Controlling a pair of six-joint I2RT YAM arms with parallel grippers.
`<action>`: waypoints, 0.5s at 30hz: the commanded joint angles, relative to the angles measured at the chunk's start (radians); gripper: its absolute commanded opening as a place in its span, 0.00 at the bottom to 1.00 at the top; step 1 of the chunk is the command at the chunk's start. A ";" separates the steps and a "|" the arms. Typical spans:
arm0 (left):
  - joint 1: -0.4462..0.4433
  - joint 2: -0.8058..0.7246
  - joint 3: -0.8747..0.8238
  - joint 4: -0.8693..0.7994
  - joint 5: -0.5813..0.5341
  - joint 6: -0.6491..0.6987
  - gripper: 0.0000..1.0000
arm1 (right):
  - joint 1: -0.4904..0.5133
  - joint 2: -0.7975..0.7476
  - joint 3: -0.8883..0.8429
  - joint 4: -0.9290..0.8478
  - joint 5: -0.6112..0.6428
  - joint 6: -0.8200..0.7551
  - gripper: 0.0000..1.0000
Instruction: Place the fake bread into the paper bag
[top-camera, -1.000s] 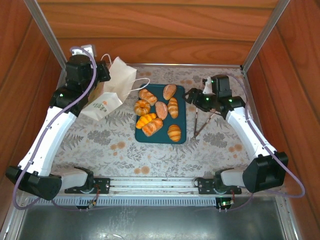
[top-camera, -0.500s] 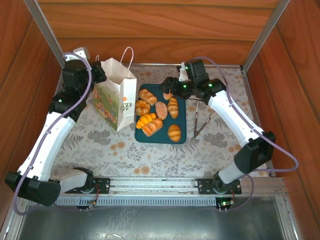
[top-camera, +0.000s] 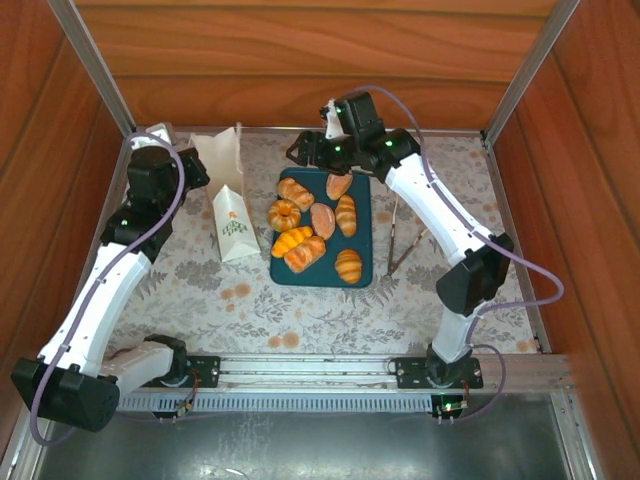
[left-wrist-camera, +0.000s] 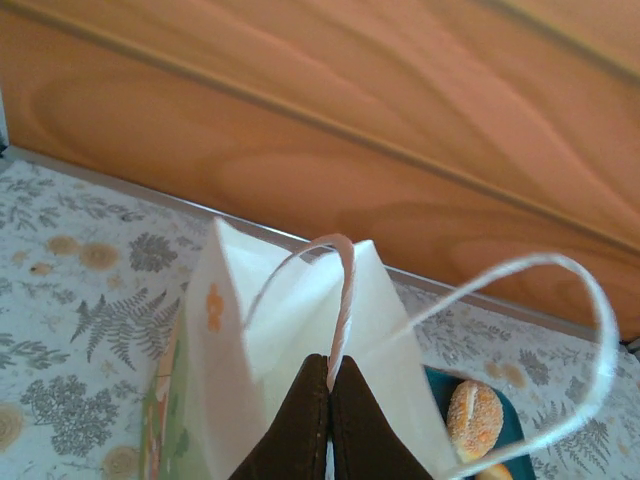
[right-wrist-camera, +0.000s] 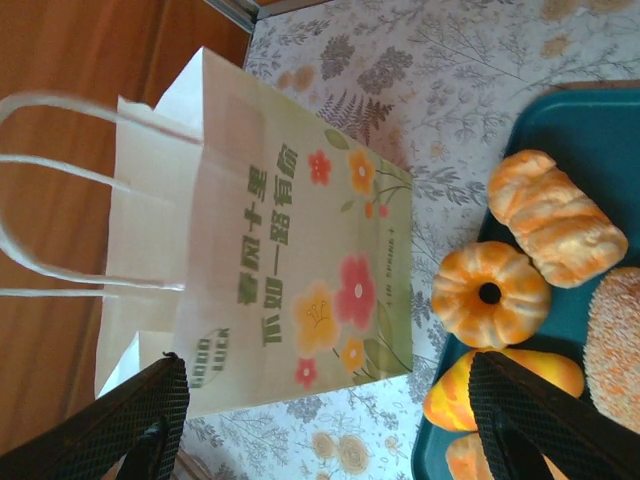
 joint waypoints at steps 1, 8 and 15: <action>0.019 -0.036 -0.026 0.045 0.018 -0.020 0.00 | 0.027 0.036 0.087 -0.059 0.015 -0.018 0.79; 0.044 -0.066 -0.060 0.054 0.033 -0.032 0.00 | 0.081 0.104 0.233 -0.103 0.032 -0.028 0.80; 0.053 -0.072 -0.073 0.066 0.048 -0.037 0.00 | 0.140 0.142 0.318 -0.098 0.059 -0.030 0.80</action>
